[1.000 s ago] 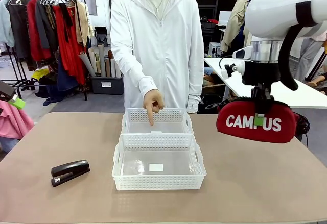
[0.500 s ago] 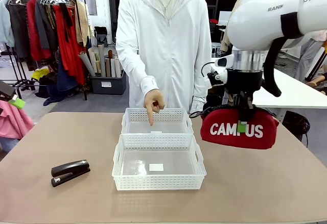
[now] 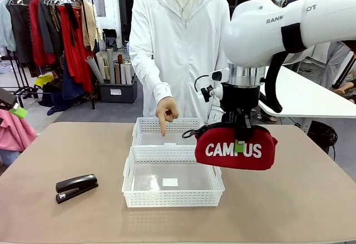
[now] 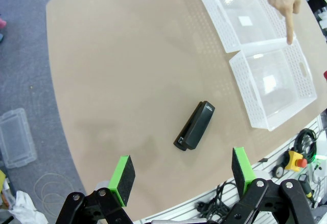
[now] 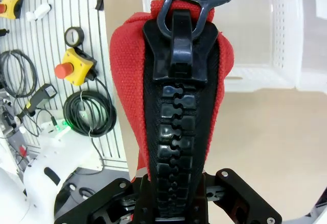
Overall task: Distribute items into two baskets.
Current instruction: Place the picked Pencil pouch into the Organizing basket as instructed by the person.
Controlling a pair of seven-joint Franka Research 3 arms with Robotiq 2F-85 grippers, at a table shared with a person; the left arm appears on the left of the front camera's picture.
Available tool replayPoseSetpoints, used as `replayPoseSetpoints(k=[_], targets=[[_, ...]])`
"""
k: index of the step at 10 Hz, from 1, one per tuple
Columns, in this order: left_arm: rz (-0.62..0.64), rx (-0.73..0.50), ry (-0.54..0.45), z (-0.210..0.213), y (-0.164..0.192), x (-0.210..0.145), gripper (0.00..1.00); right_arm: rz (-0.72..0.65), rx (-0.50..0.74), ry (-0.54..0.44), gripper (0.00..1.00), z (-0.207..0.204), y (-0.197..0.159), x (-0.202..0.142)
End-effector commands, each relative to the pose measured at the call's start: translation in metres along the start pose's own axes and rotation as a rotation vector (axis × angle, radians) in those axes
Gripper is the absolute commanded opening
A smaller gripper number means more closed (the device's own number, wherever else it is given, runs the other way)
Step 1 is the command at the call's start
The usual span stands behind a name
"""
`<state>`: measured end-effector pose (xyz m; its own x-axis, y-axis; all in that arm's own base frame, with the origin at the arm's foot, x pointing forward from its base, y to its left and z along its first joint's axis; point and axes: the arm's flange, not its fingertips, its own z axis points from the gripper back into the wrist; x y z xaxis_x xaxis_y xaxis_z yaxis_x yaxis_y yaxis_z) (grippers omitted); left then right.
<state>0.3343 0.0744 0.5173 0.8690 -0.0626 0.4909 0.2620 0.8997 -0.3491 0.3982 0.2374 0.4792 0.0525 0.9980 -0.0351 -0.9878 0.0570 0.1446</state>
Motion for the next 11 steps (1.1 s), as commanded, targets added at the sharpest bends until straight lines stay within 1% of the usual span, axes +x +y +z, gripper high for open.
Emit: replayPoseSetpoints(k=[1, 5, 6, 9, 11], targets=[[0.000, -0.010, -0.004, 0.000, 0.000, -0.001, 0.98, -0.001, -0.017, -0.039, 0.00, -0.007, -0.004, 0.015], [0.000, -0.010, -0.004, 0.000, 0.000, -0.001, 0.98, 0.094, -0.068, -0.056, 0.00, -0.022, -0.014, 0.056], [0.000, -0.010, -0.004, 0.000, 0.000, -0.001, 0.98, 0.116, -0.065, -0.057, 0.00, -0.025, -0.016, 0.066], [0.000, -0.010, -0.004, 0.000, 0.000, -0.001, 0.98, 0.133, -0.080, -0.037, 0.00, -0.032, -0.017, 0.084], [0.000, -0.010, -0.004, 0.000, 0.000, -0.001, 0.98, 0.148, -0.087, -0.042, 0.00, -0.040, -0.020, 0.099]])
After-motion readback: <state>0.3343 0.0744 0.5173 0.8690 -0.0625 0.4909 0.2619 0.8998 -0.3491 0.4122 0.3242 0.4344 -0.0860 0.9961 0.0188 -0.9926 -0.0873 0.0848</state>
